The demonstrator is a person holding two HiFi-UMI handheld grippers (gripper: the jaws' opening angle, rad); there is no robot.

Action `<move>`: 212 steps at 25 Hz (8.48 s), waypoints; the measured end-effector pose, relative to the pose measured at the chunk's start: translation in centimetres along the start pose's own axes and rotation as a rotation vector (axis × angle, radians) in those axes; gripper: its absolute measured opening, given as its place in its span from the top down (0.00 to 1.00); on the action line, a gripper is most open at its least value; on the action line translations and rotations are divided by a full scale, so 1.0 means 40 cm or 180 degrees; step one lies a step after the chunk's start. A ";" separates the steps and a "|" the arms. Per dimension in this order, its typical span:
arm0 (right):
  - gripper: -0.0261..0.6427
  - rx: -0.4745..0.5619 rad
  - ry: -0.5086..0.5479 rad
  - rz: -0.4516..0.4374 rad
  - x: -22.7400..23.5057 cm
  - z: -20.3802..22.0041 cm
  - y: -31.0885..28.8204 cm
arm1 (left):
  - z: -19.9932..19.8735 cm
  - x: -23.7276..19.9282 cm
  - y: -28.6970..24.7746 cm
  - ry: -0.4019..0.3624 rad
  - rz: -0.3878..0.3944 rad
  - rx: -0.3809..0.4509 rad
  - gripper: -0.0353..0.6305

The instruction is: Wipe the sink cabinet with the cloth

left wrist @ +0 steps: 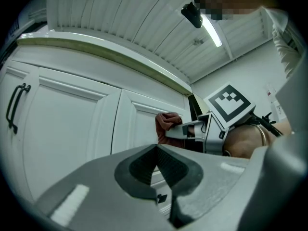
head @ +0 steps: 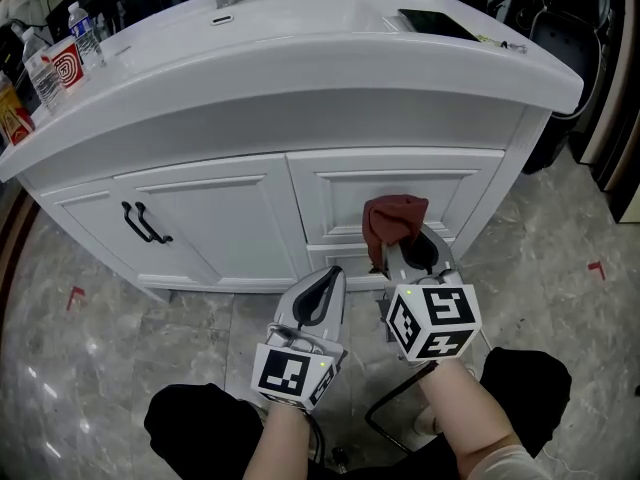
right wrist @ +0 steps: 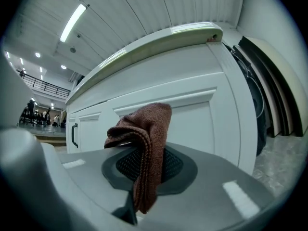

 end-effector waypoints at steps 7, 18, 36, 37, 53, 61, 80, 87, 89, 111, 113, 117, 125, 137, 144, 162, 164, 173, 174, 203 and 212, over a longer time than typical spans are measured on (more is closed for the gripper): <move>0.84 -0.0049 -0.0097 0.0252 0.099 0.005 0.010 | 0.025 0.034 -0.026 0.0012 0.0096 -0.0081 0.95; 0.84 -0.0005 -0.0084 0.0502 0.203 -0.019 0.035 | 0.053 0.068 -0.061 0.0012 0.0171 -0.0113 0.95; 0.84 -0.0050 -0.0164 0.0482 0.215 0.040 0.092 | 0.101 0.064 -0.050 0.0125 0.0067 -0.0175 0.95; 0.84 -0.0083 -0.0150 0.0366 0.181 0.051 0.078 | 0.100 0.051 -0.042 0.0125 0.0002 -0.0194 0.95; 0.84 -0.0400 -0.0082 -0.0761 -0.208 0.173 -0.135 | 0.094 -0.168 0.095 0.0236 -0.0625 -0.0170 0.95; 0.84 -0.0398 -0.0164 -0.0636 -0.147 0.173 -0.123 | 0.105 -0.147 0.061 0.0438 -0.0495 -0.0069 0.95; 0.83 -0.0268 -0.0410 0.0060 0.163 0.128 -0.008 | 0.133 0.002 -0.069 0.0392 -0.0128 -0.0136 0.95; 0.83 -0.0303 -0.0294 0.0369 0.275 0.115 0.050 | 0.135 0.045 -0.087 0.0436 -0.0069 -0.0127 0.95; 0.84 -0.0330 -0.0271 0.0471 0.292 0.122 0.065 | 0.131 0.058 -0.093 0.0451 -0.0058 -0.0149 0.95; 0.84 -0.0664 -0.0302 -0.0732 -0.100 0.376 -0.094 | 0.281 -0.112 0.042 0.0203 -0.0588 -0.0521 0.95; 0.84 -0.0704 -0.0295 -0.0829 -0.138 0.395 -0.119 | 0.281 -0.135 0.058 0.0159 -0.0631 -0.0548 0.95; 0.84 -0.0714 -0.0264 -0.0931 -0.186 0.423 -0.147 | 0.274 -0.177 0.077 0.0202 -0.0731 -0.0500 0.95; 0.83 -0.0667 -0.0236 -0.0803 -0.136 0.440 -0.134 | 0.290 -0.131 0.045 0.0161 -0.0514 -0.0539 0.95; 0.84 -0.0701 -0.0406 -0.0361 0.023 0.441 -0.082 | 0.297 -0.083 0.003 0.0345 -0.0405 -0.0492 0.95; 0.84 -0.0654 -0.0611 -0.0177 0.106 0.421 -0.041 | 0.320 -0.016 -0.040 0.0345 -0.0192 -0.0526 0.95; 0.84 -0.0465 -0.0570 0.0720 0.355 0.367 0.092 | 0.370 0.092 -0.082 0.0387 0.0036 -0.0652 0.95; 0.84 -0.0452 -0.0509 0.0670 0.340 0.363 0.103 | 0.384 0.090 -0.078 0.0376 0.0051 -0.0689 0.95; 0.84 -0.0705 -0.0523 -0.0107 0.095 0.470 0.024 | 0.386 -0.061 0.010 0.0230 -0.0390 -0.0770 0.95; 0.84 -0.0731 -0.0517 -0.0185 0.065 0.480 0.008 | 0.380 -0.083 0.024 0.0234 -0.0460 -0.0752 0.95; 0.84 -0.1085 -0.0771 -0.0135 -0.025 0.592 -0.119 | 0.378 -0.212 0.082 0.0373 -0.0702 -0.0706 0.95; 0.84 -0.1129 -0.0842 -0.0030 0.024 0.582 -0.074 | 0.380 -0.155 0.033 0.0392 -0.0528 -0.0682 0.95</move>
Point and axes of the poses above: the fingertips, and each gripper's own axes: y backward along the fingers, x to its right, z out of its underside, the point moved 5 cm from there along y, backward along the fingers
